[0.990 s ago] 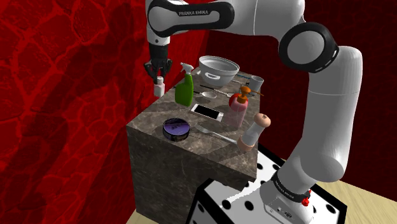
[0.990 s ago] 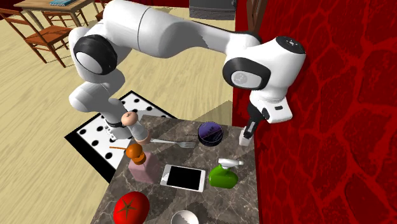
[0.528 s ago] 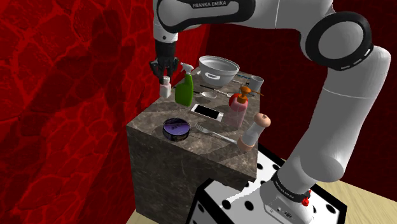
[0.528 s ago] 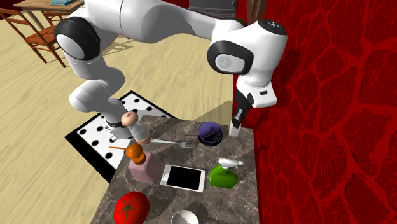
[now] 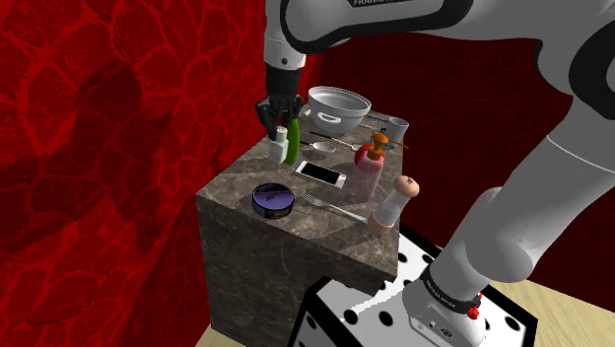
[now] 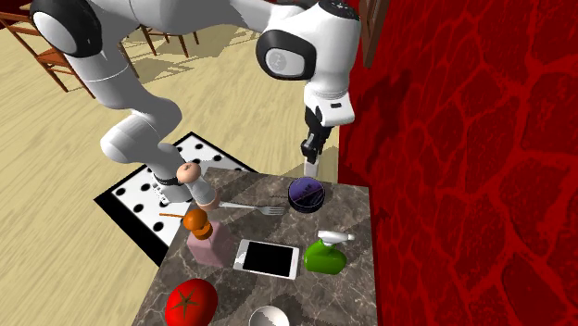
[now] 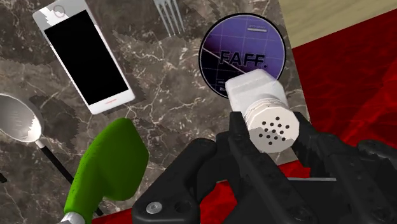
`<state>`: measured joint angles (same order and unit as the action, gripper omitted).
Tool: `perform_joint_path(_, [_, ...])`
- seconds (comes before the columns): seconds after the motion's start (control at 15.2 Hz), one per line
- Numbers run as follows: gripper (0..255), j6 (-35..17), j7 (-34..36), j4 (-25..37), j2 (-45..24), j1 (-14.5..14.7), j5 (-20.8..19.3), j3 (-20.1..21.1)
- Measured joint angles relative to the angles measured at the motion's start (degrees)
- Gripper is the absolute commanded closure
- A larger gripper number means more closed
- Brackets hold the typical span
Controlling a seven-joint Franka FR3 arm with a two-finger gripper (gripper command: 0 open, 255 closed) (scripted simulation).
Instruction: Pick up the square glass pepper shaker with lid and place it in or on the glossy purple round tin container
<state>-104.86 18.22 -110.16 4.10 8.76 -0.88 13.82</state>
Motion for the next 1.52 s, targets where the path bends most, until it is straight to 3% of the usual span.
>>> perform_joint_path(0.86, [255, -9.7, 0.9, -9.2, -0.5, 0.3, -0.2, 0.3])
perform_joint_path(1.52, [255, -14.9, 1.4, -12.7, -2.4, 0.3, -0.7, 0.5])
